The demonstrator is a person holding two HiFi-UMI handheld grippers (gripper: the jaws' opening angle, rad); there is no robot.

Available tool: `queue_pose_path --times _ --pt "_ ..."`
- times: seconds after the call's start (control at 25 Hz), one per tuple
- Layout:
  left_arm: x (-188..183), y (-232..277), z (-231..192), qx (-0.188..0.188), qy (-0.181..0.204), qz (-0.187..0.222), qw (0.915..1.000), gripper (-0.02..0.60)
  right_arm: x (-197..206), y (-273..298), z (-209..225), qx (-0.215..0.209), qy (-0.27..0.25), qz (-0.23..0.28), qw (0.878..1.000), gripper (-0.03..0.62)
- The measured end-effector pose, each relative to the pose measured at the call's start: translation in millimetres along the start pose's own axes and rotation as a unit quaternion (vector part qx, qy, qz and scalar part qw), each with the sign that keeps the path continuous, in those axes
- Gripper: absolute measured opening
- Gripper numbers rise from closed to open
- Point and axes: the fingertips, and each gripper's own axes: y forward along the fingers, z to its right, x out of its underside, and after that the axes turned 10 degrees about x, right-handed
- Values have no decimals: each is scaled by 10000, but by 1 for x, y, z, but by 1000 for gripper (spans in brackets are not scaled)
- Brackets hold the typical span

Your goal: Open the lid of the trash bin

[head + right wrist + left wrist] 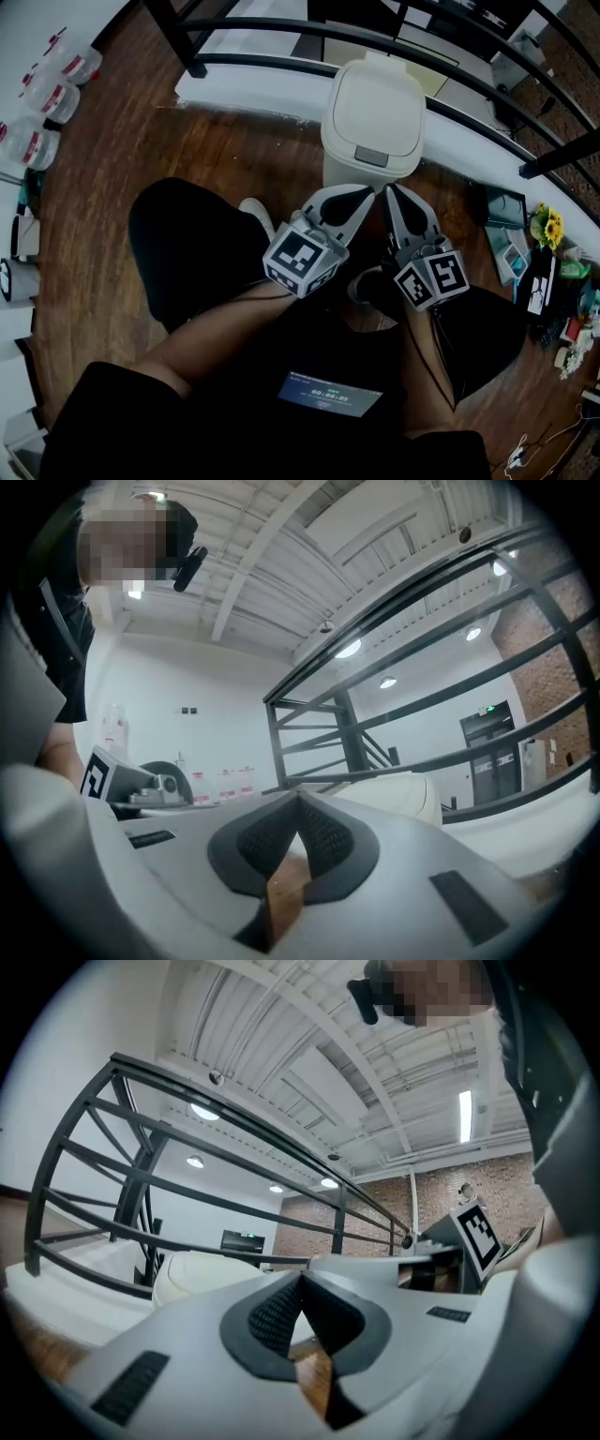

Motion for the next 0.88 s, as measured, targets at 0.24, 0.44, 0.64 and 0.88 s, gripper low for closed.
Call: queue_pose_path --times 0.24,0.44,0.64,0.88 --pt "28 -3 -17 -281 -308 -225 9989 34 -4 -1 -1 90 -231 34 9997 16" --pt "53 15 -28 -262 -47 -349 9990 34 41 14 11 214 -342 -330 9986 16" --pt "95 23 -42 -488 -187 -598 9968 34 68 19 17 259 -305 -459 9981 15" --pt "142 32 -67 -719 -282 -823 9936 35 93 38 27 213 -252 -569 9978 16"
